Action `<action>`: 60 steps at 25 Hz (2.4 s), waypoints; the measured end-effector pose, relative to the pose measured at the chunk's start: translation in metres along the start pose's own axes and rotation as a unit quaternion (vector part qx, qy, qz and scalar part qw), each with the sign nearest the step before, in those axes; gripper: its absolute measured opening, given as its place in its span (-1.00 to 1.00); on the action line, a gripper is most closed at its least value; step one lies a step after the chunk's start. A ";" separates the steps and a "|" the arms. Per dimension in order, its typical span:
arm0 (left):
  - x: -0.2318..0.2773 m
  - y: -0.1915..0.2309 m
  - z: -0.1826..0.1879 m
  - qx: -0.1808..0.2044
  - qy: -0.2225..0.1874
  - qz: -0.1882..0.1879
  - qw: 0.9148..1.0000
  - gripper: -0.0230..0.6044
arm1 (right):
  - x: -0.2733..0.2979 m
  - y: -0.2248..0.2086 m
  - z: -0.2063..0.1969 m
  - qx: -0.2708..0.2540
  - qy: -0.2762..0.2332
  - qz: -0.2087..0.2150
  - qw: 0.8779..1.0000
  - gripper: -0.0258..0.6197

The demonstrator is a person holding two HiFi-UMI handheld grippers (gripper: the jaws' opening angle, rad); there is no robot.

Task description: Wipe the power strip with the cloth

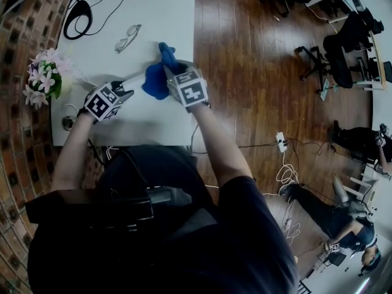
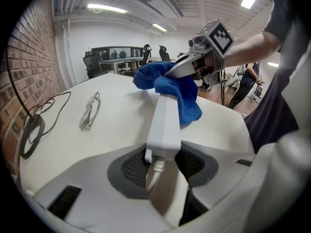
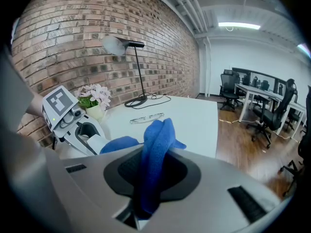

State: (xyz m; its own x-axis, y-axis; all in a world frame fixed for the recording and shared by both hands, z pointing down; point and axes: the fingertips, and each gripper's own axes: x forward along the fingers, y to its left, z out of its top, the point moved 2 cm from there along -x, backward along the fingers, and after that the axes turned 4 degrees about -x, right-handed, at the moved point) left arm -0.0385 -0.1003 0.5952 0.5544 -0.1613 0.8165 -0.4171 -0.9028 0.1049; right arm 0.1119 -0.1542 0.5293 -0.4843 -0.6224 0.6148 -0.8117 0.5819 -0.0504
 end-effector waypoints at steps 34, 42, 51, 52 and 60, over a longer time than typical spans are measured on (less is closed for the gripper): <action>-0.003 -0.006 0.004 -0.002 0.000 -0.003 1.000 -0.36 | -0.025 -0.055 -0.048 0.023 0.103 -0.073 0.992 -0.73; -0.003 -0.012 0.006 0.039 0.013 0.013 0.999 -0.36 | -0.032 -0.031 0.001 0.055 0.019 -0.018 0.998 -0.73; -0.001 -0.015 0.003 0.126 0.022 0.049 0.991 -0.37 | -0.010 0.018 0.001 -0.013 0.065 0.053 0.996 -0.73; -0.001 -0.016 0.004 0.137 0.024 0.054 0.989 -0.37 | -0.009 0.020 -0.002 -0.021 0.074 0.056 0.995 -0.73; -0.004 -0.019 0.002 0.157 0.035 0.076 0.984 -0.34 | -0.011 0.026 -0.011 -0.026 0.079 0.066 0.994 -0.73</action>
State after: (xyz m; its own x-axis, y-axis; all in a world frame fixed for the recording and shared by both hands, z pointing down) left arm -0.0312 -0.0832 0.5882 0.4467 -0.2853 0.8480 -0.2425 -0.9509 -0.1922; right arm 0.0993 -0.1266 0.5297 -0.5242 -0.4508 0.7225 -0.7246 0.6818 -0.1004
